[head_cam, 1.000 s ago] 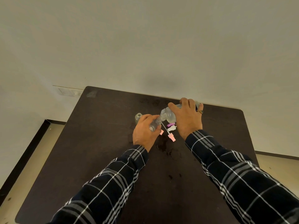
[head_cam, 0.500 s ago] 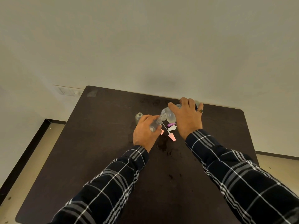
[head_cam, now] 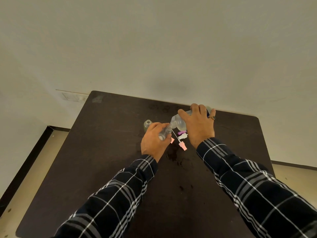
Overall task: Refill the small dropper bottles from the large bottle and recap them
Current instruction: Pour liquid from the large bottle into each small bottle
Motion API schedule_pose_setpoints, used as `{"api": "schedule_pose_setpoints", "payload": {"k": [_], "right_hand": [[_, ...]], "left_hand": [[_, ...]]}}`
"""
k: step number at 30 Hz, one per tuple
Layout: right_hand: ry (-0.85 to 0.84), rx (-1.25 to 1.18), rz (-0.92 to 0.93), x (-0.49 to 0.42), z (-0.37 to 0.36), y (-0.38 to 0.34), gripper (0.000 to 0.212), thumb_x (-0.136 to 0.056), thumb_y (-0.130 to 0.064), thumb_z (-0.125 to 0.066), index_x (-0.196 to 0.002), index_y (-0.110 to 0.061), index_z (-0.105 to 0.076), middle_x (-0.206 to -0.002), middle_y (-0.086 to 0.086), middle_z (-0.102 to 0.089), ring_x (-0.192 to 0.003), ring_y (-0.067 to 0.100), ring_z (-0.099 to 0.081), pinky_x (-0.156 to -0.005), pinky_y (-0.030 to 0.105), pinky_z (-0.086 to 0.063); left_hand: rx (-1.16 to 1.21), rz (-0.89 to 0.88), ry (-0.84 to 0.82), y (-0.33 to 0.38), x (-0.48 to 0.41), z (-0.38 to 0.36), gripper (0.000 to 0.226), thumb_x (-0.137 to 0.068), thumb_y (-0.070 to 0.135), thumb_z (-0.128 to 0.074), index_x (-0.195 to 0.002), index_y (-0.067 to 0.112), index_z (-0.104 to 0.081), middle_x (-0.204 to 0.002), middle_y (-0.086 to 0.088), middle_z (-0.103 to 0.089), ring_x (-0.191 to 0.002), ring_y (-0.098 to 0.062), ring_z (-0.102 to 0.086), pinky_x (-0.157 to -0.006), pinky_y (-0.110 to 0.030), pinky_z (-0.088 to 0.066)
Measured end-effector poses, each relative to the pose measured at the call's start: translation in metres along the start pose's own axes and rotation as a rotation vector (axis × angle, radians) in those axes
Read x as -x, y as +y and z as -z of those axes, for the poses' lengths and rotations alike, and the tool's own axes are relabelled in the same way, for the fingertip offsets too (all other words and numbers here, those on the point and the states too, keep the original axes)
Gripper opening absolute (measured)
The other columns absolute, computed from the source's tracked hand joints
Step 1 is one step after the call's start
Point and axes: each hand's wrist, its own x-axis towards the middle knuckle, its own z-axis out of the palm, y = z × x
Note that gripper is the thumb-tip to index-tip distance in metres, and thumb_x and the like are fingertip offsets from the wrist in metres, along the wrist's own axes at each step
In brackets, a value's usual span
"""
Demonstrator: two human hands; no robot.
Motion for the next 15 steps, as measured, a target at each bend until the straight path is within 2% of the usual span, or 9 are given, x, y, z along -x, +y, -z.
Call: {"api": "schedule_pose_setpoints", "payload": {"k": [7,11,15], "right_hand": [[0.0,-0.005,0.007,-0.001,-0.0001,-0.0004,0.072,-0.081,-0.027,-0.078,-0.14,-0.034,-0.037,-0.143,0.012,-0.032,-0.137,0.034,-0.027,-0.112,0.07,-0.019],[-0.005,-0.003,0.004,-0.0021,0.0001,-0.0021,0.074,-0.079,-0.026,-0.08,-0.139,-0.034,-0.037,-0.143,0.012,-0.032,-0.137,0.035,-0.027,-0.112,0.07,-0.018],[-0.001,0.007,0.009,-0.0029,-0.0016,-0.0033,0.075,-0.078,-0.026,-0.08,-0.138,-0.035,-0.037,-0.142,0.012,-0.032,-0.136,0.034,-0.027,-0.112,0.069,-0.019]], "left_hand": [[-0.007,0.021,-0.006,-0.0017,-0.0023,-0.0013,0.039,-0.087,0.035,-0.07,-0.123,0.023,-0.062,-0.121,0.001,-0.059,-0.103,-0.004,-0.047,-0.088,-0.027,-0.041],[-0.017,0.005,0.004,-0.0013,-0.001,0.001,0.039,-0.085,0.035,-0.071,-0.123,0.026,-0.062,-0.121,0.004,-0.058,-0.102,-0.002,-0.046,-0.086,-0.024,-0.041],[-0.011,0.004,-0.006,-0.001,-0.0011,0.0031,0.04,-0.086,0.034,-0.071,-0.123,0.023,-0.062,-0.121,0.002,-0.058,-0.107,-0.011,-0.053,-0.088,-0.025,-0.04]]}}
